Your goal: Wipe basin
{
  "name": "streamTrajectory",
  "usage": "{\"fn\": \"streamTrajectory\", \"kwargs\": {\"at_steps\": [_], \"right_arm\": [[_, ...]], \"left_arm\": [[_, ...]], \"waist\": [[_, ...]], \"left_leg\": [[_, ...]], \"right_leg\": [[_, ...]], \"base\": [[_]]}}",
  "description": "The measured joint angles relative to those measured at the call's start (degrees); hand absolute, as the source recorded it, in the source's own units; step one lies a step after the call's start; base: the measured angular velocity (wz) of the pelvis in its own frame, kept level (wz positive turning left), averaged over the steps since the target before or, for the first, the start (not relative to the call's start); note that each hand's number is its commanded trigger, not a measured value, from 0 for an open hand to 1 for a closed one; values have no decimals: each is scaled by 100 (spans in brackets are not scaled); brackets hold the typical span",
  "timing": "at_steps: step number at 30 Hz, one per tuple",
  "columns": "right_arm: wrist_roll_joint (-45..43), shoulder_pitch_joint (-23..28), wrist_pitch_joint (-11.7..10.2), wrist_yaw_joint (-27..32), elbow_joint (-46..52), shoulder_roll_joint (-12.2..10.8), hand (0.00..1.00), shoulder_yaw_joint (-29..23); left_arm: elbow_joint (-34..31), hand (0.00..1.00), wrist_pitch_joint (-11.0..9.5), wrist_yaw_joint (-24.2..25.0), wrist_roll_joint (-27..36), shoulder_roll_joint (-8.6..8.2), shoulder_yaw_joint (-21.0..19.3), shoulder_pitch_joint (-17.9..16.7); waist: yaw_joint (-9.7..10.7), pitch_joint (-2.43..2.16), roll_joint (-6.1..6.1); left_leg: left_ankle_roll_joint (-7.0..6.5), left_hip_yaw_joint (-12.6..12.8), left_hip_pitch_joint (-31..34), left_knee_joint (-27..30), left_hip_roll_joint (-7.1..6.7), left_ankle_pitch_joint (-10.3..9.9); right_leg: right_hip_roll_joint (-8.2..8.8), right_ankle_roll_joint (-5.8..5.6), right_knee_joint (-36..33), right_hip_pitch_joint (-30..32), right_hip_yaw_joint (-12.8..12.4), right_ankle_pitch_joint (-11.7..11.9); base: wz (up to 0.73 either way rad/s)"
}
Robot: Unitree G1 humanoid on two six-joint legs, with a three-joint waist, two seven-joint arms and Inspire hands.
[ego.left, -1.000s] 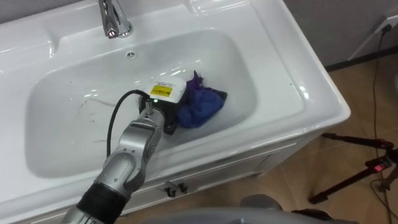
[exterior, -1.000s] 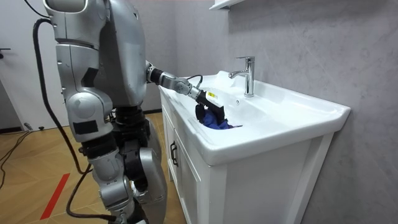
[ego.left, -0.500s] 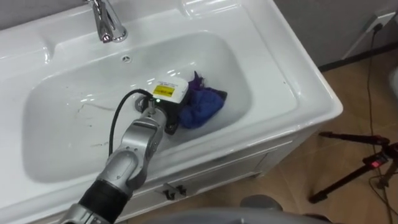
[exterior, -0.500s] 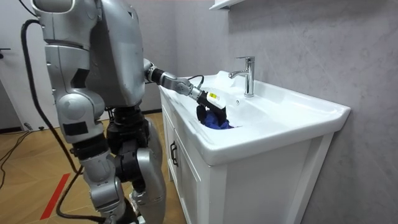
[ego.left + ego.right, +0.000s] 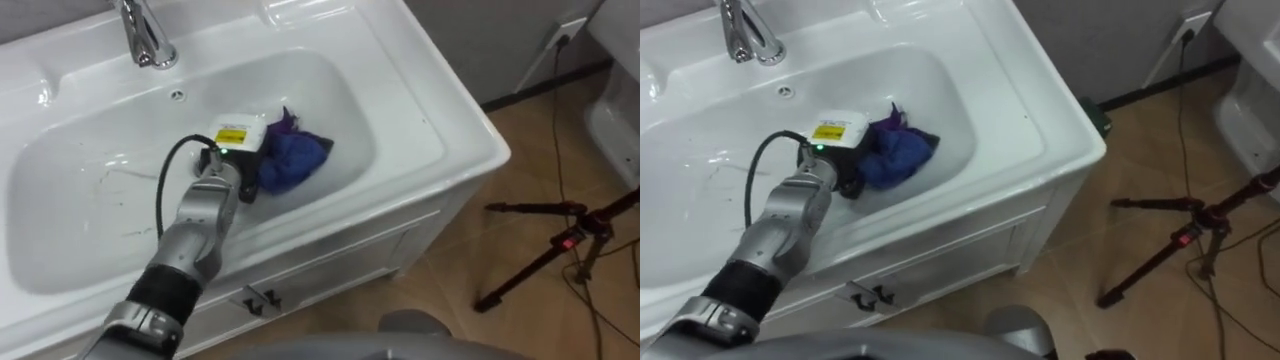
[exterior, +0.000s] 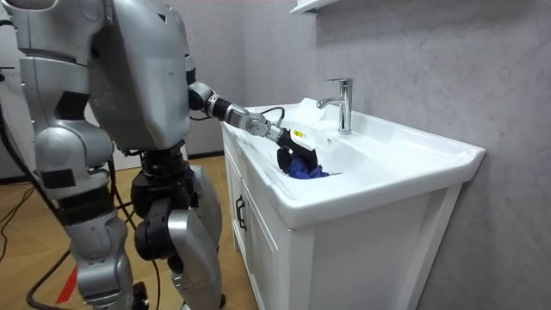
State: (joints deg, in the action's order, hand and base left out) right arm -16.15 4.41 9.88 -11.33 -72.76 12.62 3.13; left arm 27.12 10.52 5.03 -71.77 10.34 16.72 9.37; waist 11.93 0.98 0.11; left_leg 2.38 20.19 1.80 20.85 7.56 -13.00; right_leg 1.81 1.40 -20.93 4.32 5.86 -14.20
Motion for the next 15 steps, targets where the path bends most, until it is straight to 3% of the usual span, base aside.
{"fn": "streamTrajectory", "kwargs": {"at_steps": [1, 6, 8, 15], "right_arm": [[-11, 4, 30, 21, 1, 12, 0, 0], [-11, 50, 161, -13, 135, -11, 0, -28], [-11, 58, 194, -6, 149, -16, 0, -299], [6, 117, 405, 8, 21, -27, 0, -445]], "left_arm": [[131, 100, 2, 0, 5, 15, -15, 84], [563, 100, 17, 110, 22, 49, -266, 293], [573, 100, 62, 259, 6, 49, -472, 259], [773, 100, 307, 516, 10, 54, -850, 105]], "waist": [[-4, -21, 29], [8, -39, 78], [-2, -61, 116], [-152, -88, 171]], "left_leg": [[2, 36, 77, 104, 43, -3], [71, 171, 45, 181, 187, -51], [110, 178, 49, 169, 231, -76], [146, 198, -94, 130, 265, -69]], "right_leg": [[-23, 20, -27, 56, -16, 18], [-125, 84, -105, 92, -150, 26], [-203, 113, -134, 138, -187, 45], [-193, 198, -186, 30, -121, -2]], "base": [[-17], [-13], [-11], [-4]]}}
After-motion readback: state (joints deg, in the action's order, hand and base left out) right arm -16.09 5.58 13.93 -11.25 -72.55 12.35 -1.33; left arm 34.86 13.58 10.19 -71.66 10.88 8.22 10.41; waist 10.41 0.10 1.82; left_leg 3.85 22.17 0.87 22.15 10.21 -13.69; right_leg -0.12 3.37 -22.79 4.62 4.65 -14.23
